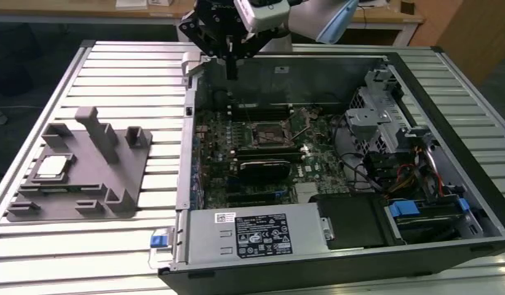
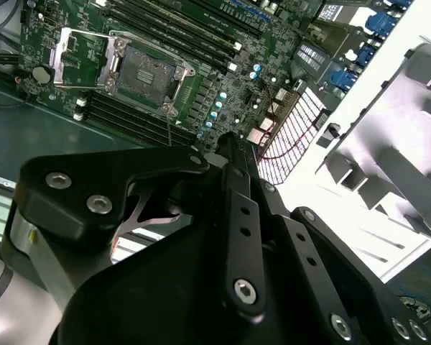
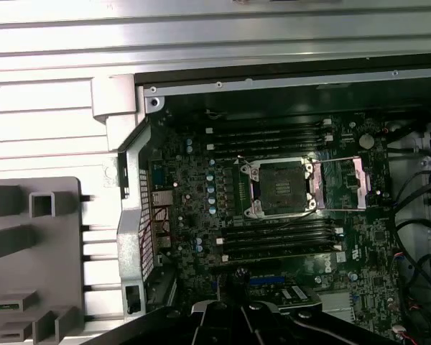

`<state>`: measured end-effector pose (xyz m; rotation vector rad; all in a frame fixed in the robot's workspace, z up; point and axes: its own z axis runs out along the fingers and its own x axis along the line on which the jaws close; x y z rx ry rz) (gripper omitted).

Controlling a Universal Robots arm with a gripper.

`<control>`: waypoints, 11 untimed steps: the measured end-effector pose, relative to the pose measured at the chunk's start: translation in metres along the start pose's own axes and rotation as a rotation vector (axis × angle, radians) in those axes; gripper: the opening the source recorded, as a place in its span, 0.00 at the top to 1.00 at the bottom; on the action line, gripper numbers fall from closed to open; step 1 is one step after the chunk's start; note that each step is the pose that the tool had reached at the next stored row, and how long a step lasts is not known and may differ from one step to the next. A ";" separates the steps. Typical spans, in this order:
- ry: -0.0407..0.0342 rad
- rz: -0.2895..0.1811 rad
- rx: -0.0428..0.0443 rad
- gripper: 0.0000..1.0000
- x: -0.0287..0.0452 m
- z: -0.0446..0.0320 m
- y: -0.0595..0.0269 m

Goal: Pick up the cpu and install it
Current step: 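Reach for the cpu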

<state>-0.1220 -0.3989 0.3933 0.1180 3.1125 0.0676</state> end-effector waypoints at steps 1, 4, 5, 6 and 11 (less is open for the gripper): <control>0.0001 0.000 0.0000 0.89 0.0004 0.0000 0.0000; 0.0000 0.000 0.0000 0.89 0.0024 -0.0001 -0.0002; 0.0000 0.000 0.0000 0.89 0.0034 -0.0001 -0.0003; 0.0001 0.000 0.0000 0.89 0.0045 -0.0002 -0.0004; -0.0001 0.000 0.0000 0.89 0.0145 -0.0004 -0.0011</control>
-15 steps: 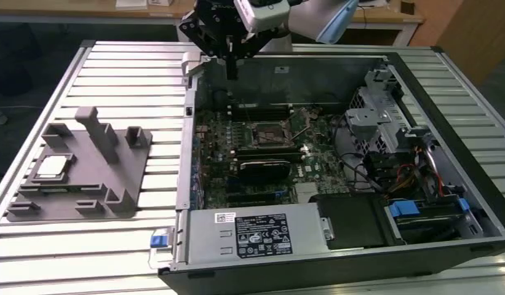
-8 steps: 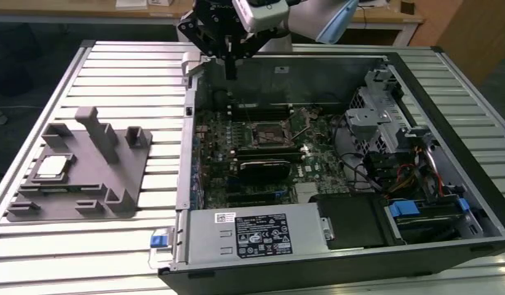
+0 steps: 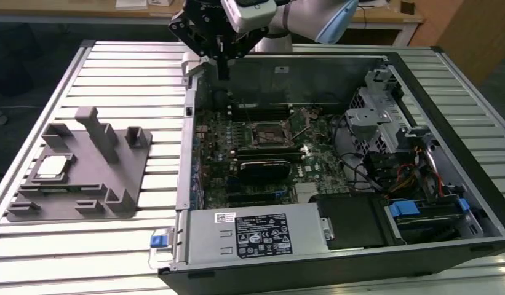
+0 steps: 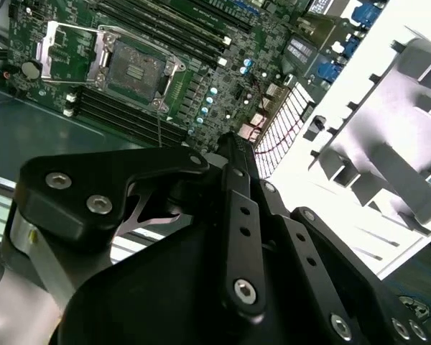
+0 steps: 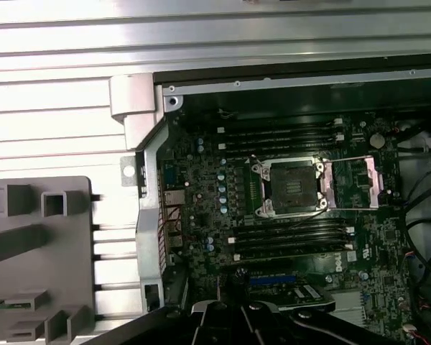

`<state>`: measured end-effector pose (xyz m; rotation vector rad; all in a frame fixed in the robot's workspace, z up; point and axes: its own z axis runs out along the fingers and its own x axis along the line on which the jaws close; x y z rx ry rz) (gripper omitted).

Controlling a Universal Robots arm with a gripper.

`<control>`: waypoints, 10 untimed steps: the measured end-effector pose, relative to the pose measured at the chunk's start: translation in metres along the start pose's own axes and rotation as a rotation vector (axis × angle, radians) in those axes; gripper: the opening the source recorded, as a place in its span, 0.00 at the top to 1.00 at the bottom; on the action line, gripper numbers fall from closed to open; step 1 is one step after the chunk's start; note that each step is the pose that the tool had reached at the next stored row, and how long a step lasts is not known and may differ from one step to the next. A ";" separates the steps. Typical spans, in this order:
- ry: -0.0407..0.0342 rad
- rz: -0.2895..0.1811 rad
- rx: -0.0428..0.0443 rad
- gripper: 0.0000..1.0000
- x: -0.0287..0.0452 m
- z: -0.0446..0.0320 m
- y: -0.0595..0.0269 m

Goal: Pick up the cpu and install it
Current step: 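Reach for the cpu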

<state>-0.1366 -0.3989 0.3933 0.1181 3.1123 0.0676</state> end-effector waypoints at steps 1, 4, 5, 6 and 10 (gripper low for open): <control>-0.0002 0.000 0.0000 0.89 0.0034 -0.0001 -0.0003; -0.0006 0.000 0.0000 0.89 0.0090 -0.0003 -0.0007; -0.0009 0.000 -0.0001 0.89 0.0110 -0.0003 -0.0008; -0.0011 0.000 -0.0001 0.89 0.0131 -0.0003 -0.0010; -0.0021 0.000 -0.0002 0.89 0.0214 -0.0006 -0.0016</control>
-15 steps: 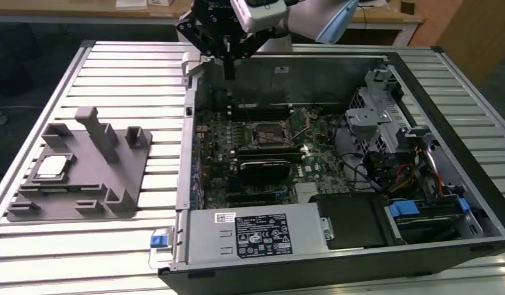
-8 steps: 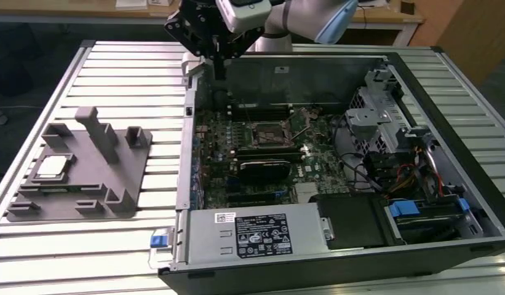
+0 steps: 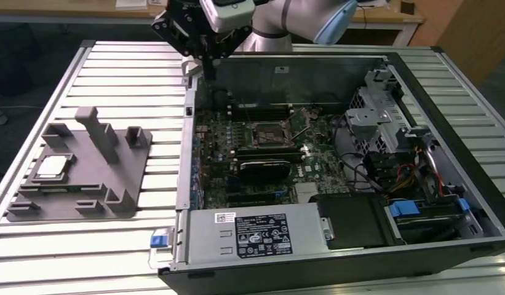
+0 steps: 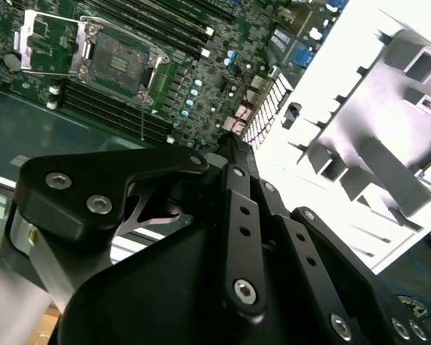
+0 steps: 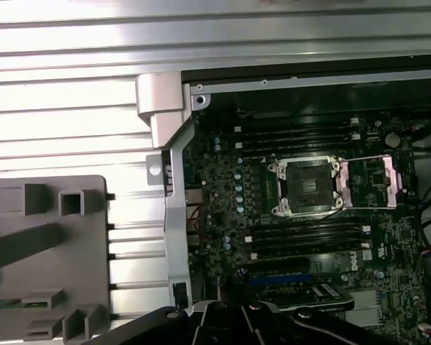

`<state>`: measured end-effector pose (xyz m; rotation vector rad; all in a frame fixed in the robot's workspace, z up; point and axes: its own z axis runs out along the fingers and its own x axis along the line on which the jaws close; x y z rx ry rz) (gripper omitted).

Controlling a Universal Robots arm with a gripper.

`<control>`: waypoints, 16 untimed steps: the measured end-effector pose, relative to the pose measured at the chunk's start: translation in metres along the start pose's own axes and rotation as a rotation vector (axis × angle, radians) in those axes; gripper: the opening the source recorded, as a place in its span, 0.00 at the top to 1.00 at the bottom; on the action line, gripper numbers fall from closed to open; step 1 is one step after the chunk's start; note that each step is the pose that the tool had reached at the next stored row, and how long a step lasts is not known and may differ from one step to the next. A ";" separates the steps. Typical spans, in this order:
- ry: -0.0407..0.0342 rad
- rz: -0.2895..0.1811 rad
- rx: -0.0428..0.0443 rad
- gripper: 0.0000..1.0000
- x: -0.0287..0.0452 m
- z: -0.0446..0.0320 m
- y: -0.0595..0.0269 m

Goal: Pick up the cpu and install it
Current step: 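Reach for the cpu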

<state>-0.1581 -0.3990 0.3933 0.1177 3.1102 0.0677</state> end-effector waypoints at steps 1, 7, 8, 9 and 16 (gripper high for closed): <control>-0.0003 0.000 -0.0001 0.89 0.0021 0.0000 -0.0002; -0.0022 0.000 -0.0002 0.89 0.0160 -0.0005 -0.0012; -0.0026 0.000 -0.0002 0.89 0.0185 -0.0006 -0.0014; -0.0030 0.000 -0.0002 0.89 0.0209 -0.0007 -0.0016; -0.0061 0.000 -0.0005 0.89 0.0384 -0.0012 -0.0029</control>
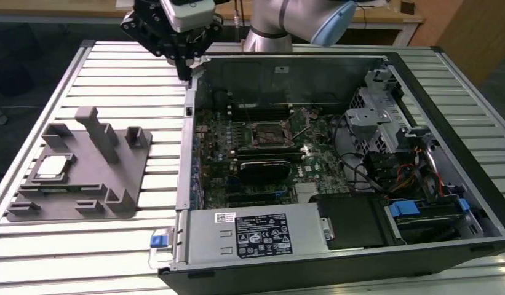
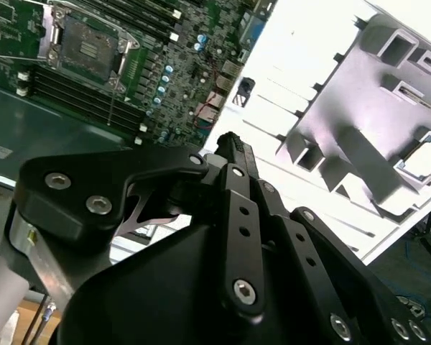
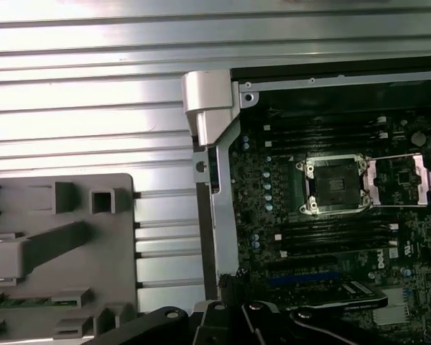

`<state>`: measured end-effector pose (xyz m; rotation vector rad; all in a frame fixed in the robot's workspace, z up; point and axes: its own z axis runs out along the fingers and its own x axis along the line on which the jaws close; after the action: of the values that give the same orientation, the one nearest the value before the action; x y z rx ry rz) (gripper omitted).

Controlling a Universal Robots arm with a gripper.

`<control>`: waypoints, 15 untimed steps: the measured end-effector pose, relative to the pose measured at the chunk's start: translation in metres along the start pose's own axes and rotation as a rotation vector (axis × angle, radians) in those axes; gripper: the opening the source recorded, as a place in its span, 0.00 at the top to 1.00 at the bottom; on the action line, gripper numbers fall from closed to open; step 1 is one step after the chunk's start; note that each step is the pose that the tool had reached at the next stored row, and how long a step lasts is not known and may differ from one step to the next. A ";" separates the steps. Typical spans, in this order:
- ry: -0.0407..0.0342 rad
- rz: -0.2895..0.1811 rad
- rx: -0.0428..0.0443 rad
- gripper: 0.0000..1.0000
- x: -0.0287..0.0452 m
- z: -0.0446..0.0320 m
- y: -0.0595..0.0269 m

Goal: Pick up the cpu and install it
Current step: 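Reach for the cpu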

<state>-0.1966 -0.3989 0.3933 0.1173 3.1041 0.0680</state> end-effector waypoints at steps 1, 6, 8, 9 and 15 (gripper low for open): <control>-0.0005 0.000 0.0000 0.89 0.0025 -0.0001 -0.0002; -0.0029 0.000 -0.0001 0.89 0.0143 -0.0005 -0.0011; -0.0038 0.000 -0.0003 0.89 0.0188 -0.0006 -0.0014; -0.0042 0.000 -0.0003 0.89 0.0209 -0.0007 -0.0016; -0.0062 0.000 -0.0004 0.89 0.0339 -0.0012 -0.0025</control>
<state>-0.2307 -0.3989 0.3933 0.1169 3.0979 0.0681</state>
